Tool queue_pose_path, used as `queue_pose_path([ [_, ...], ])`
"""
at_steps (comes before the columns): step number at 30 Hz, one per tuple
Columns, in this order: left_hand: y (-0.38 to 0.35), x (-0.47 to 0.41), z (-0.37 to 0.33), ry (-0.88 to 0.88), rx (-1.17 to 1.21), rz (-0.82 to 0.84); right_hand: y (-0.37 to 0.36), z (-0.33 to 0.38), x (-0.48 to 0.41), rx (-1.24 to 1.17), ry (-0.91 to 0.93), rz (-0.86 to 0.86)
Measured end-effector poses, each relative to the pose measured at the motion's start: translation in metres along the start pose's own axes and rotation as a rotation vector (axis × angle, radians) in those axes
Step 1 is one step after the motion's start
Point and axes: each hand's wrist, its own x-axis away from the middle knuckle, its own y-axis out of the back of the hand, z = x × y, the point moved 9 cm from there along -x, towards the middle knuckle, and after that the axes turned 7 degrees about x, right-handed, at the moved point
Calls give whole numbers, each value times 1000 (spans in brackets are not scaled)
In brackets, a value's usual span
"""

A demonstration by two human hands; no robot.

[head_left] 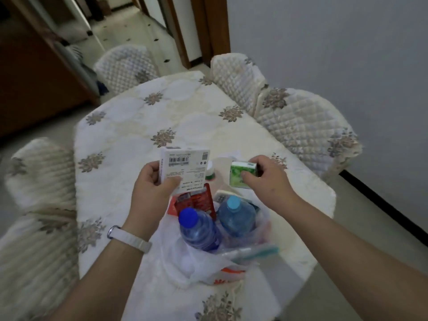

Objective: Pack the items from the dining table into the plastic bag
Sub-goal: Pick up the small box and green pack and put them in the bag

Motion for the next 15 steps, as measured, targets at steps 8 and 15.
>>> queue_pose_path([
  [8,7,0,72,213,-55,15,-70,-14,-38,145,27,334],
  [15,7,-2,104,304,-52,124,-94,-41,-41,250,-66,513],
])
